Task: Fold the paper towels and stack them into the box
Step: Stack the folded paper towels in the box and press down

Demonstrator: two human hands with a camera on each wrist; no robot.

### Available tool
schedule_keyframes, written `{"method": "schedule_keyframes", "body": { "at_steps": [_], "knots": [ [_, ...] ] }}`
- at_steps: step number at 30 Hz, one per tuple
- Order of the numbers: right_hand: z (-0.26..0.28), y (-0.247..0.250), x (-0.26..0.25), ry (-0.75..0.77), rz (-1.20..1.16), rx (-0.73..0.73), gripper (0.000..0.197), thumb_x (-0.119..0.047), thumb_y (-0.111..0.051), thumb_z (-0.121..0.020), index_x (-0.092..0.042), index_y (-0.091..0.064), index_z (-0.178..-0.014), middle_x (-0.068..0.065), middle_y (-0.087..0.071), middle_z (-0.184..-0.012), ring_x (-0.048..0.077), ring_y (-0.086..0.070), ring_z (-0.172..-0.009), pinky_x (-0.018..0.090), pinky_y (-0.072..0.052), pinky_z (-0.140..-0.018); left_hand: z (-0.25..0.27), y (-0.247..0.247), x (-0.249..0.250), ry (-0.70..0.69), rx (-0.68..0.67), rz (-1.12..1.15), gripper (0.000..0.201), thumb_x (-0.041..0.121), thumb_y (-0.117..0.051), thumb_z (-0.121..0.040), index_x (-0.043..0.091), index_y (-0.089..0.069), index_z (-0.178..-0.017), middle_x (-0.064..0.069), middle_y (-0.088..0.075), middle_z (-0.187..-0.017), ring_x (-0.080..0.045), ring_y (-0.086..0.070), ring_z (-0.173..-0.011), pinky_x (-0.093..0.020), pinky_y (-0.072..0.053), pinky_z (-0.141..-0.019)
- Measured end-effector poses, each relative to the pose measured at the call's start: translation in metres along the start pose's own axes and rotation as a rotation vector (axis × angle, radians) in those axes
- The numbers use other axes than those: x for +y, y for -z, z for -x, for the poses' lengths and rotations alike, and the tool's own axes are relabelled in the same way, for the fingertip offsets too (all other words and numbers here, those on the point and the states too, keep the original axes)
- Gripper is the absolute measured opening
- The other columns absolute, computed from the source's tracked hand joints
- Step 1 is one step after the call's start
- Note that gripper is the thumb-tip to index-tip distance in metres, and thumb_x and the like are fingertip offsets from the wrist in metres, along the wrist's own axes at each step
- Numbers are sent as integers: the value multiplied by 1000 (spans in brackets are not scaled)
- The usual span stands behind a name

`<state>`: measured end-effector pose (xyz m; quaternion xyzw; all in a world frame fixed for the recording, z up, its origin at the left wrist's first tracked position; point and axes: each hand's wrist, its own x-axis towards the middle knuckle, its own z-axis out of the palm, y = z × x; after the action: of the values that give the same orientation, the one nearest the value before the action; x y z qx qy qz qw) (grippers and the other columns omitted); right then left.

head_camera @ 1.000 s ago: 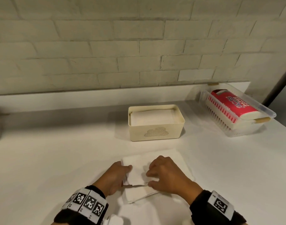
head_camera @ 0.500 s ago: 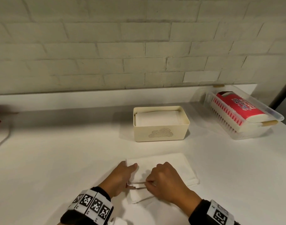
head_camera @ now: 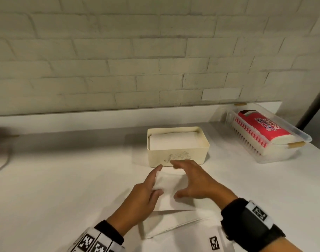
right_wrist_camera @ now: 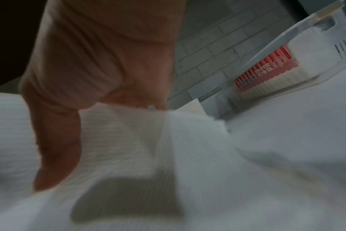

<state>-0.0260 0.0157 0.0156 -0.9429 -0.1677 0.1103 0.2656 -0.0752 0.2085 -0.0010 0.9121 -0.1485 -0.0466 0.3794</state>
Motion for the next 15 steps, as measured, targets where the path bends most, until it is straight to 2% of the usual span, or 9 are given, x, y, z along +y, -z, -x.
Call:
{"method": "schedule_keyframes", "body": {
  "at_steps": [2, 3, 5, 7, 9, 11, 13, 15],
  "knots": [
    [-5, 14, 1, -60, 15, -101, 69, -29, -82, -64, -30, -52, -126, -8, -57, -121, 11, -49, -114, 21, -40, -93, -3, 7, 6, -28, 29, 71, 55, 22, -51, -95, 45, -23, -136, 6, -66, -99, -6, -61, -80, -13, -44, -73],
    [-5, 20, 4, -89, 44, -136, 58, -27, -81, -65, -26, -59, -118, -7, -60, -117, 12, -53, -109, 22, -45, -89, -4, 10, 8, -26, 38, 139, 53, 21, -52, -94, 48, -26, -131, 10, -65, -102, -6, -62, -86, -15, -46, -77],
    [-6, 33, 13, -161, 64, -191, 50, -28, -80, -66, -21, -65, -112, -5, -62, -114, 14, -57, -106, 26, -50, -88, -10, 15, 10, 19, 35, 319, 49, 16, -53, -94, 50, -32, -122, 17, -63, -108, -2, -63, -96, -17, -50, -82],
    [-5, 47, 27, -200, -61, -212, 36, -27, -81, -66, -20, -69, -98, -7, -66, -102, 11, -62, -95, 21, -51, -79, -19, 20, 9, 81, 22, 503, 45, 9, -54, -93, 41, -42, -123, 17, -65, -110, 0, -63, -99, -18, -50, -83],
    [-1, 58, 41, -212, -231, -202, 14, -22, -81, -68, -19, -70, -77, -8, -68, -81, 8, -64, -76, 15, -48, -64, -29, 24, 7, 144, 29, 640, 42, 1, -53, -92, 27, -48, -124, 10, -67, -112, -6, -64, -102, -18, -50, -82],
    [0, 67, 50, -241, -400, -119, 11, -18, -80, -70, -14, -71, -75, -3, -70, -74, 13, -64, -70, 19, -47, -59, -42, 29, 7, 196, 57, 745, 40, -3, -51, -91, 21, -50, -124, 4, -67, -113, -10, -65, -102, -15, -51, -75],
    [-6, 72, 56, -275, -527, 24, 16, -18, -80, -71, -10, -71, -81, 3, -70, -74, 17, -62, -68, 24, -46, -61, -61, 34, 6, 236, 110, 775, 41, -5, -51, -91, 17, -49, -126, 1, -66, -113, -11, -64, -99, -14, -50, -71],
    [-20, 76, 58, -310, -630, 180, 16, -14, -76, -74, -9, -69, -87, 2, -67, -69, 16, -57, -63, 24, -44, -61, -85, 39, 2, 269, 189, 764, 48, -5, -54, -89, 14, -44, -132, -2, -64, -115, -16, -62, -101, -21, -50, -80]
  ]
}}
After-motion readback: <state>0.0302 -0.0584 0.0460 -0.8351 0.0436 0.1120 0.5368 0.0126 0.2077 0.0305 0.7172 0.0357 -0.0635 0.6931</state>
